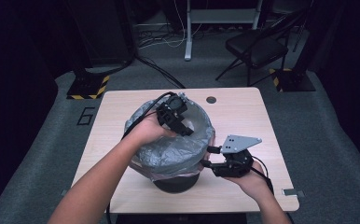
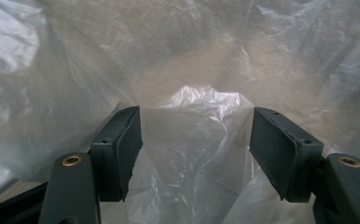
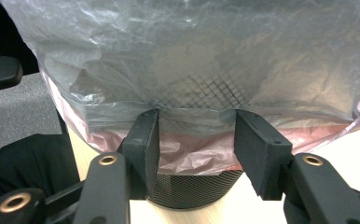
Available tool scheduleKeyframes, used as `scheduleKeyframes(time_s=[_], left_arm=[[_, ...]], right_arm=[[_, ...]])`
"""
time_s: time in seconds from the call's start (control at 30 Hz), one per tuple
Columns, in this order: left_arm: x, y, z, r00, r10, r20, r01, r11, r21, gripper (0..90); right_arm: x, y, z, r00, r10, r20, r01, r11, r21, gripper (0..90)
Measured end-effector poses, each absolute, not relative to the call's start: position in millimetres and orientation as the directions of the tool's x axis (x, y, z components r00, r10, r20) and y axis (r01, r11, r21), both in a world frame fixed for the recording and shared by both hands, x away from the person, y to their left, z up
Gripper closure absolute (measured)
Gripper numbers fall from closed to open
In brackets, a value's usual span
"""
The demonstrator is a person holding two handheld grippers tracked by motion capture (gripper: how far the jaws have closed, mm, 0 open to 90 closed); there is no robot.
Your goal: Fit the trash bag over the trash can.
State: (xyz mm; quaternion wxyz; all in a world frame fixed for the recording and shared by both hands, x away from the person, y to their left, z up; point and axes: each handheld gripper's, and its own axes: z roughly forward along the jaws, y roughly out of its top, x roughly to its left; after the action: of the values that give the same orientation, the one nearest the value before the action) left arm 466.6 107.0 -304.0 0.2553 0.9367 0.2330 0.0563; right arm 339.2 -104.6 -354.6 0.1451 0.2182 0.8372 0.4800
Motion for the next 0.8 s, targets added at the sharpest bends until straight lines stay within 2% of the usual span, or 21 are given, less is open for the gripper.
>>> scheduleKeyframes(time_s=[0.43, 0.53, 0.7, 0.8], left_arm=[[475, 106, -331, 0.876, 0.467, -0.119, 0.475, -0.793, 0.381, 33.5], [473, 104, -339, 0.879, 0.461, -0.122, 0.474, -0.822, 0.314, 33.7], [473, 104, -344, 0.879, 0.461, -0.122, 0.477, -0.836, 0.272, 33.6], [473, 101, -337, 0.879, 0.471, -0.079, 0.475, -0.844, 0.248, 33.9]], right_arm=[[339, -105, -354, -0.867, 0.497, -0.042, 0.216, 0.451, 0.866, 54.5], [338, -105, -354, -0.867, 0.497, -0.041, 0.218, 0.452, 0.865, 54.5], [338, -105, -354, -0.869, 0.493, -0.039, 0.216, 0.449, 0.867, 54.4], [339, -105, -355, -0.867, 0.497, -0.040, 0.218, 0.450, 0.866, 53.8]])
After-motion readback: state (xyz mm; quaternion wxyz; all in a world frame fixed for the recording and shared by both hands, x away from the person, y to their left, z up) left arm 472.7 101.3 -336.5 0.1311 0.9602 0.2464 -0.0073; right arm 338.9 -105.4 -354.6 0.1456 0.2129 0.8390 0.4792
